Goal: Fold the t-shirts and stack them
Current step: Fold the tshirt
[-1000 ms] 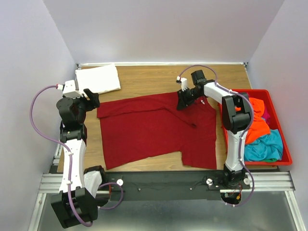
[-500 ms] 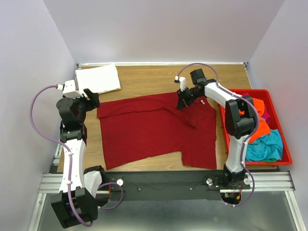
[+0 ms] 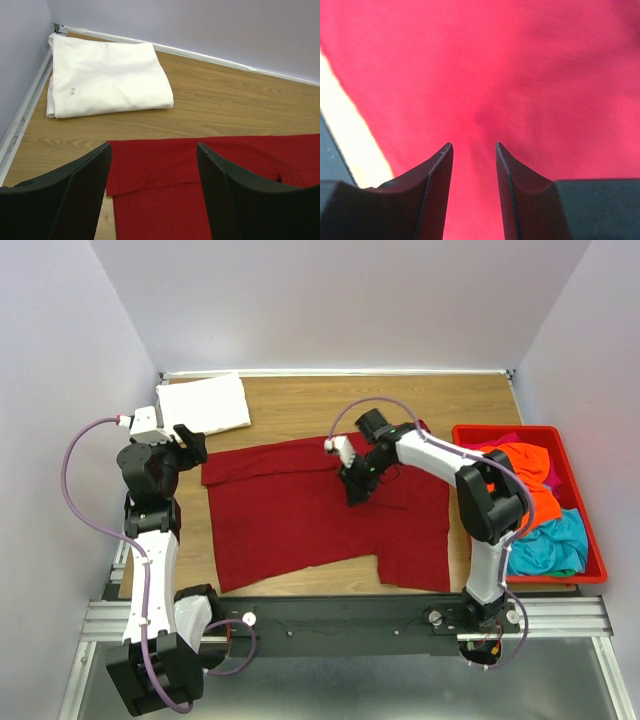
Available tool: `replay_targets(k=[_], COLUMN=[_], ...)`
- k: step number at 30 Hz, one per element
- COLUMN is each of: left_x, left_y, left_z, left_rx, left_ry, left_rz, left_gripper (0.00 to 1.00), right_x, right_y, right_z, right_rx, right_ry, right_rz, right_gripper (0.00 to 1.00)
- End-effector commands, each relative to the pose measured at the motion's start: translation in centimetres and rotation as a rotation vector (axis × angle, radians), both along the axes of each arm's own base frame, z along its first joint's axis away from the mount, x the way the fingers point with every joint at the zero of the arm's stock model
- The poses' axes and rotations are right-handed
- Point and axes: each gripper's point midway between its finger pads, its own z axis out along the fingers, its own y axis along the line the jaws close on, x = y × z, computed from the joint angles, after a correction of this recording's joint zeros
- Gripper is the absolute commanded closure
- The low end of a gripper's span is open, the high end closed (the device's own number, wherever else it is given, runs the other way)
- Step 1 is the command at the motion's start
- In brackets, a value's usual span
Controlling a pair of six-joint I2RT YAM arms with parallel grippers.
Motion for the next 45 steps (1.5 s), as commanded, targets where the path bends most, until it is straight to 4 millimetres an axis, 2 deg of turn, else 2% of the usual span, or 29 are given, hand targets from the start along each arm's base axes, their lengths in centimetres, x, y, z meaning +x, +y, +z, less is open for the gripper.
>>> replay_targets(k=[1,2,5,7,8,11,14,17,18,21,31,39,45], left_x=[-0.3,-0.3,-0.1,-0.1,-0.1,-0.1,0.1,0.3,0.4,0.4,0.6,0.5,0.6], left_y=[-0.3,-0.3,-0.5,-0.5,-0.6,-0.7,-0.9,-0.9,-0.9,-1.0,-1.3,-1.1,-1.1], left_z=[0.3,0.4,0.2,0.2,0.1,0.0,-0.3,-0.8,-0.7,-0.8,-1.3,-1.1,-1.2], left_rx=[0.019,0.018,0.014,0.013,0.012,0.011,0.007,0.005,0.003,0.002,-0.005,0.001,0.001], left_ry=[-0.015,-0.02,-0.016,-0.014,-0.013,-0.011,0.0,0.016,0.015,0.019,0.032,0.026,0.03], left_rz=[-0.01,-0.012,-0.021,-0.021,-0.024,-0.029,-0.04,-0.048,-0.05,-0.055,-0.07,-0.065,-0.062], left_gripper=[0.24,0.24,0.24,0.24,0.24,0.24,0.24,0.25,0.25,0.25,0.25,0.25,0.25], right_x=[7.6,9.0,14.3,16.3,17.3,19.8,22.0,23.0,23.1,23.2,22.9,23.0,23.0], right_y=[-5.1,-6.3,-12.4,-14.2,-15.7,-17.4,-18.3,-19.0,-19.4,-19.9,-21.5,-20.5,-20.3], right_z=[4.7,5.2,5.5,5.6,4.6,4.0,3.2,2.4,1.5,0.8,0.5,-1.0,-1.4], right_rx=[0.018,0.025,-0.013,-0.006,-0.014,-0.011,-0.013,-0.026,-0.047,-0.066,-0.136,-0.095,-0.085], right_ry=[-0.111,-0.118,-0.167,-0.159,-0.136,-0.135,-0.134,-0.127,-0.119,-0.109,-0.155,-0.093,-0.075], right_rz=[-0.248,-0.301,-0.524,-0.618,-0.672,-0.73,-0.776,-0.81,-0.825,-0.846,-0.874,-0.871,-0.878], right_gripper=[0.53,0.52,0.51,0.51,0.51,0.51,0.52,0.52,0.52,0.52,0.53,0.57,0.65])
